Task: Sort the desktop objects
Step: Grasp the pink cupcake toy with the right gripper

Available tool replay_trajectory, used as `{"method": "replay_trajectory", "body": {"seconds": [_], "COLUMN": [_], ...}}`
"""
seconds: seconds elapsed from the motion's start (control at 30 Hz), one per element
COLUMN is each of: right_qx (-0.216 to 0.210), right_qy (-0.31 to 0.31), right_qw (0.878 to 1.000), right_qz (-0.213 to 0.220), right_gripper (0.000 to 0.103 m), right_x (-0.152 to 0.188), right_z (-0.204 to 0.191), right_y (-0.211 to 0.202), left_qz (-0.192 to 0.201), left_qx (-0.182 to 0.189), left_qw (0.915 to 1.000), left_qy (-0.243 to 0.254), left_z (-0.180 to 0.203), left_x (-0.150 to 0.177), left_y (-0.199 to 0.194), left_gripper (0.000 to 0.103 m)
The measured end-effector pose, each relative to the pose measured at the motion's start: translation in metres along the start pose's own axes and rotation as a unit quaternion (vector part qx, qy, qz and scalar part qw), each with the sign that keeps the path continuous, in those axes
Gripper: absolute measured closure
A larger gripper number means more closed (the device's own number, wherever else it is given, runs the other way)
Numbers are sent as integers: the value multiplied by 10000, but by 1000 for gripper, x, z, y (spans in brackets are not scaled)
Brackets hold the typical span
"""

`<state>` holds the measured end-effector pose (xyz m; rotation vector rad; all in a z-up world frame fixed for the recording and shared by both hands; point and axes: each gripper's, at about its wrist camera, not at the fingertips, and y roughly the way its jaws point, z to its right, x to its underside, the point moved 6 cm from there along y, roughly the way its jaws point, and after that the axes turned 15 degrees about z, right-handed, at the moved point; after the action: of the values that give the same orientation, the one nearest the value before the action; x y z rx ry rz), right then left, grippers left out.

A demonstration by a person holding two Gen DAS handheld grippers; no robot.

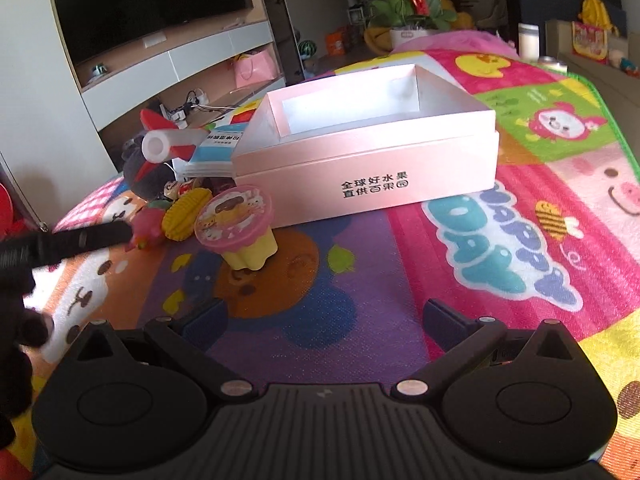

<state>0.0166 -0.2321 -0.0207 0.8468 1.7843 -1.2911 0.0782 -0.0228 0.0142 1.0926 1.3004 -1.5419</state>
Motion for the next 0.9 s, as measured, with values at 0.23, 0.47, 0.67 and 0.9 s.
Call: {"method": "replay_trajectory", "body": {"seconds": [0.23, 0.47, 0.67, 0.9], "right_qx": [145, -556, -477, -293], "right_qy": [-589, -1117, -1263, -1129], "right_qw": [9979, 9899, 9895, 9920], "right_qz": [-240, 668, 523, 478], "right_gripper": [0, 0, 26, 47], "right_x": [5, -25, -34, -28], "right_z": [-12, -50, -67, -46], "right_y": [5, 3, 44, 22], "left_qz": [40, -105, -113, -277], "left_qx": [-524, -856, -909, -395], "left_qw": [9984, 9934, 9942, 9986], "left_qy": [-214, -753, -563, -234], "left_z": [-13, -56, -58, -31], "left_x": [11, 27, 28, 28], "left_y": [1, -31, -39, -16], "left_gripper": [0, 0, 0, 0]}}
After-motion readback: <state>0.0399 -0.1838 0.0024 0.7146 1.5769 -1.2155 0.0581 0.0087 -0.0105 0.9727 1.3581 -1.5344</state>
